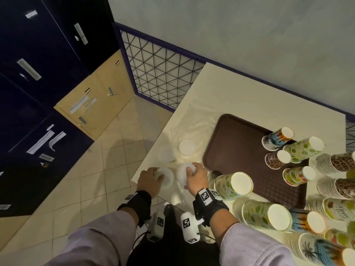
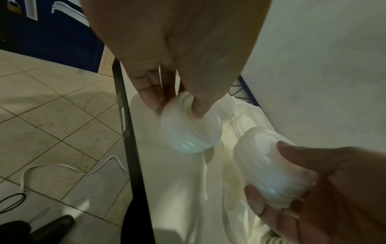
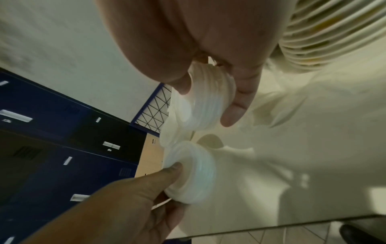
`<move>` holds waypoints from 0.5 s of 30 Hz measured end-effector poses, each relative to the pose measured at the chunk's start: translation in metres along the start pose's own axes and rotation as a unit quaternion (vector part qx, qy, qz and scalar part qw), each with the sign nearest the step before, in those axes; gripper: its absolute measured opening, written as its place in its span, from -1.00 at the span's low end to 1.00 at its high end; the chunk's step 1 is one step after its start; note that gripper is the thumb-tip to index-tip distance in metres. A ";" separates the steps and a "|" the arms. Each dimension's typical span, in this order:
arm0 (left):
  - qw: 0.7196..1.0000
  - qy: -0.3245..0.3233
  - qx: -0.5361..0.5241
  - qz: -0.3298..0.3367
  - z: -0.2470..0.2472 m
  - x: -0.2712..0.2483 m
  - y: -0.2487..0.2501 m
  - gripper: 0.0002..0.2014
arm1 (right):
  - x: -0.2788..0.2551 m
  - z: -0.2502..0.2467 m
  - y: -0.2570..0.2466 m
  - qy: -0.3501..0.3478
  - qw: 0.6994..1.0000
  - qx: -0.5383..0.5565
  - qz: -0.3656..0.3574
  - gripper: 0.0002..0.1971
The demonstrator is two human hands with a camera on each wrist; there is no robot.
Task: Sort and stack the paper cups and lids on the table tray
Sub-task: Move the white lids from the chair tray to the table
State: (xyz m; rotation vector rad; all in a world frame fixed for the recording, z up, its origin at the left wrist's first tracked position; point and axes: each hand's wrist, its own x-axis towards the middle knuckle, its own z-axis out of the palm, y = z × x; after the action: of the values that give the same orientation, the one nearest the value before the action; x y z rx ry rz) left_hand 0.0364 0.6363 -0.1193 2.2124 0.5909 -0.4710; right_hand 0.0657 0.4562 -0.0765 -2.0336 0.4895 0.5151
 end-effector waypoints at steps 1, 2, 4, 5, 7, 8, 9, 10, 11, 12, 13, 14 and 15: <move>1.000 0.002 -0.002 -0.003 0.001 0.002 -0.001 -0.53 | 0.004 0.001 0.001 0.004 1.000 -0.006 -0.003 -0.55; 1.000 0.001 -0.003 -0.004 0.001 0.004 -0.001 -0.54 | 0.008 0.001 0.001 0.007 1.000 -0.015 -0.006 -0.55; 1.000 -0.002 -0.007 0.006 0.001 0.006 0.000 -0.55 | 0.015 0.002 0.000 0.015 0.999 -0.035 -0.012 -0.55; 1.000 -0.003 -0.012 0.013 0.001 0.008 0.002 -0.56 | 0.019 0.004 -0.001 0.019 0.999 -0.039 -0.013 -0.55; 1.000 -0.003 -0.015 0.024 0.000 0.011 0.002 -0.58 | 0.025 0.008 -0.004 0.022 0.999 -0.034 -0.006 -0.56; 0.999 -0.001 -0.016 0.028 0.001 0.013 0.000 -0.58 | 0.027 0.010 -0.005 0.019 0.999 -0.035 -0.002 -0.55; 0.999 -0.002 -0.016 0.029 0.000 0.015 -0.001 -0.57 | 0.030 0.010 -0.006 0.016 0.999 -0.041 0.006 -0.54; 0.999 -0.003 -0.015 0.029 0.000 0.017 -0.003 -0.57 | 0.031 0.009 -0.004 0.010 0.998 -0.055 0.015 -0.52; 0.999 -0.004 -0.013 0.030 0.000 0.019 -0.003 -0.56 | 0.033 0.008 -0.003 0.006 0.996 -0.083 0.021 -0.50; 0.999 -0.006 -0.013 0.028 0.000 0.020 -0.003 -0.55 | 0.032 0.007 -0.002 0.003 0.992 -0.120 0.022 -0.49; 1.000 -0.008 -0.015 0.024 0.000 0.021 -0.004 -0.55 | 0.031 0.006 0.000 0.006 0.988 -0.156 0.018 -0.49; 1.000 -0.010 -0.017 0.020 0.001 0.022 -0.004 -0.56 | 0.029 0.005 0.001 0.014 0.983 -0.183 0.011 -0.49; 1.000 -0.010 -0.018 0.016 0.001 0.022 -0.004 -0.56 | 0.028 0.005 0.003 0.021 0.979 -0.203 0.000 -0.51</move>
State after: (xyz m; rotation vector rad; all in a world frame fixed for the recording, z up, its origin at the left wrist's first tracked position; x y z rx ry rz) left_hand 0.0518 0.6433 -0.1333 2.1783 0.5482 -0.4618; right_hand 0.0864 0.4552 -0.0960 -2.4377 0.4356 0.6107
